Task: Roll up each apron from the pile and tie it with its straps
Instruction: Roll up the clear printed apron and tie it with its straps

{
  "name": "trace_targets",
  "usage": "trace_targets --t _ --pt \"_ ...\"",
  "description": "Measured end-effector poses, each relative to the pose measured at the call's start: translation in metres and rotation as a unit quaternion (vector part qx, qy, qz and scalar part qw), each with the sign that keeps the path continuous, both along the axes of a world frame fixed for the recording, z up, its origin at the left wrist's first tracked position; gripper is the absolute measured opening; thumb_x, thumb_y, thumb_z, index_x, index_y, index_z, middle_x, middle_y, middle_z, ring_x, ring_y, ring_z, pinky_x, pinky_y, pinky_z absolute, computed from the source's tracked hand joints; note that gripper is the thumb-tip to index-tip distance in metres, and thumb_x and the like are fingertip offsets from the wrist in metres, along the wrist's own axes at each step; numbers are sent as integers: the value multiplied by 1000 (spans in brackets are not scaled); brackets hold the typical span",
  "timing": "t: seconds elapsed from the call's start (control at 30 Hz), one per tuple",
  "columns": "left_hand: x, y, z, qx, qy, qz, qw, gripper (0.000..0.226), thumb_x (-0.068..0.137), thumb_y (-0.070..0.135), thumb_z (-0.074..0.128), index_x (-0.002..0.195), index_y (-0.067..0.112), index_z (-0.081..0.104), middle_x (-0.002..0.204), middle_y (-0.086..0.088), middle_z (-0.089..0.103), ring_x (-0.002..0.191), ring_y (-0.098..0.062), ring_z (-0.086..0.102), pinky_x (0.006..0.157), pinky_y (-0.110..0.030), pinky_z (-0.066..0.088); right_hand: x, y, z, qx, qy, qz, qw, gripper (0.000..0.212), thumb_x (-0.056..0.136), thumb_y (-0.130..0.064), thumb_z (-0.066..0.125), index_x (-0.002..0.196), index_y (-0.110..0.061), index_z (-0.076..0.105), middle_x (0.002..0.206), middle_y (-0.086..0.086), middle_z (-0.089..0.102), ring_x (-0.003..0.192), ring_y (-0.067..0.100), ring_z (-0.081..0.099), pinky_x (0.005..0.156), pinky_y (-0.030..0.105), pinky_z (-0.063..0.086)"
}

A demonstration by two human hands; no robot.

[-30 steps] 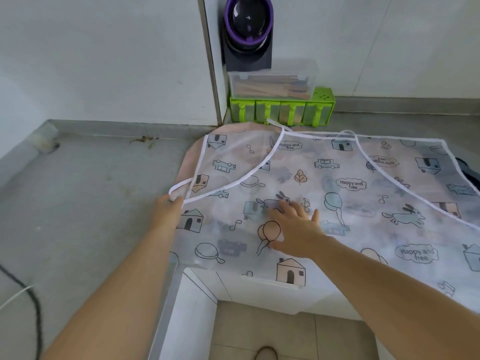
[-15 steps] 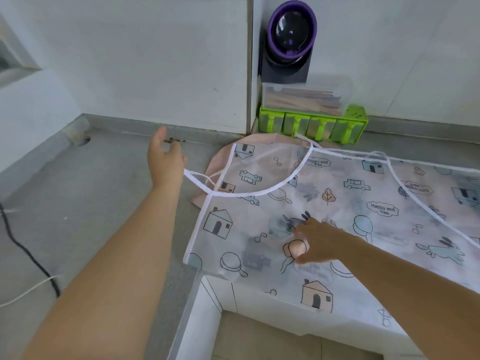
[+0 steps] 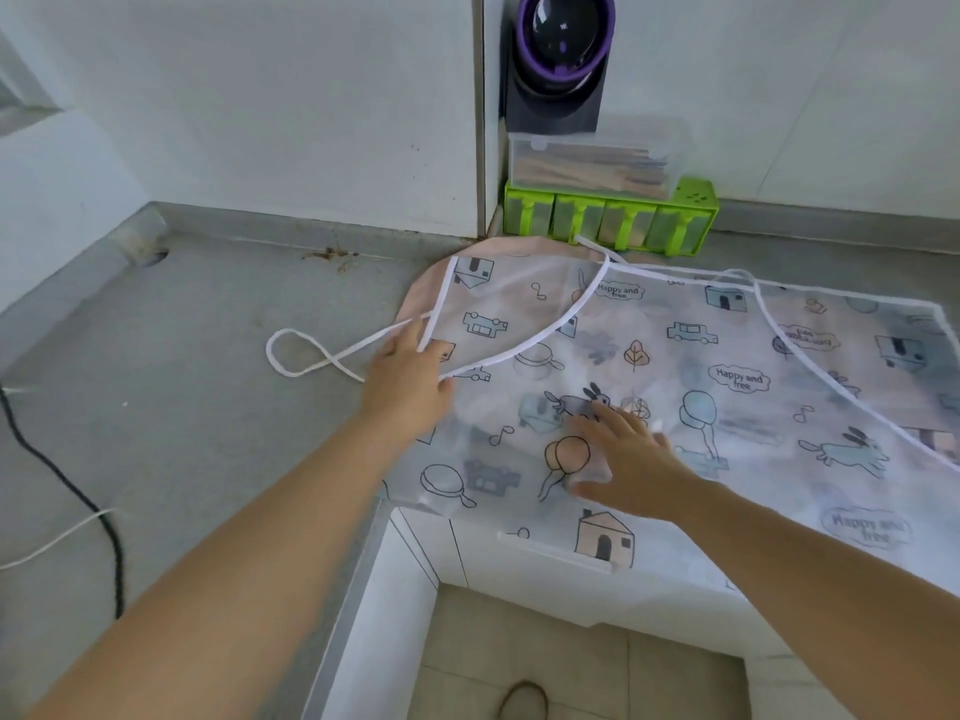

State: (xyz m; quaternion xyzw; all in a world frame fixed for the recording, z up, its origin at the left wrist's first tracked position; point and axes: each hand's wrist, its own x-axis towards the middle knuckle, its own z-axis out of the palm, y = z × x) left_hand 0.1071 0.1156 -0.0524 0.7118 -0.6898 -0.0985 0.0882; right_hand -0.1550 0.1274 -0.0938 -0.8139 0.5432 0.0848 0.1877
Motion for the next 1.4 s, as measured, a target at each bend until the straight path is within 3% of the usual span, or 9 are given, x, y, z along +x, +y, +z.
trace_targets --t 0.27,0.47,0.6,0.77,0.93,1.03,1.17,1.27,1.4 --pt "-59 68 -62 66 -223 -345 909 106 72 58 69 152 24 9 160 -8 8 145 -30 18 115 -53 22 -72 88 -17 -114 68 82 988 106 65 -71 55 151 -21 19 158 6 15 144 24 10 114 52 9" --pt "-58 68 -79 22 -223 -327 918 105 50 22 83 142 15 33 146 -16 43 125 -35 52 91 -51 51 -124 107 -47 -183 97 -25 978 121 44 -4 78 149 -9 19 145 13 42 133 28 30 112 43 12" --pt "-59 67 -78 48 -181 -333 924 82 92 31 54 153 15 1 160 -11 -4 147 -30 11 116 -45 24 -144 108 -58 -188 103 -82 973 96 51 10 68 141 -5 39 142 14 46 132 27 34 107 39 18" --pt "-62 60 -44 271 -27 -234 933 51 102 22 27 153 23 17 159 3 9 147 -17 9 118 -31 9 -166 112 -32 -76 136 -134 979 79 87 5 31 143 -15 -21 153 -7 -19 147 18 -9 118 35 -5" --pt "-66 41 10 395 33 -101 912 14 95 12 37 86 15 48 98 -6 50 86 -20 50 76 -31 40 -165 88 25 101 113 -148 977 52 95 0 35 146 -10 32 152 12 30 137 27 33 110 33 27" --pt "-60 28 29 512 77 -22 855 48 83 11 52 129 10 39 140 -11 35 127 -32 40 108 -44 34 -161 67 71 244 163 -152 944 29 93 -6 47 121 1 54 127 15 52 119 28 51 98 35 36" --pt "-67 16 31 483 -63 -59 871 44 79 19 55 122 7 50 121 -11 43 109 -26 45 94 -35 39 -153 45 84 263 251 -94 927 12 94 -8 49 88 -5 59 95 12 59 92 26 55 96 37 46" --pt "-74 2 30 391 -133 -126 902 12 83 16 48 76 7 50 75 -2 40 62 -14 35 55 -26 27 -150 24 65 197 259 -116 938 15 94 -2 44 83 -7 53 107 10 63 67 12 48 61 20 45" --pt "-76 -21 24 319 -180 -175 914 22 87 18 47 65 14 43 69 1 42 61 -15 40 52 -24 29 -153 -2 48 100 286 -178 936 39 93 -3 37 132 -6 42 124 8 52 118 26 48 106 42 33"
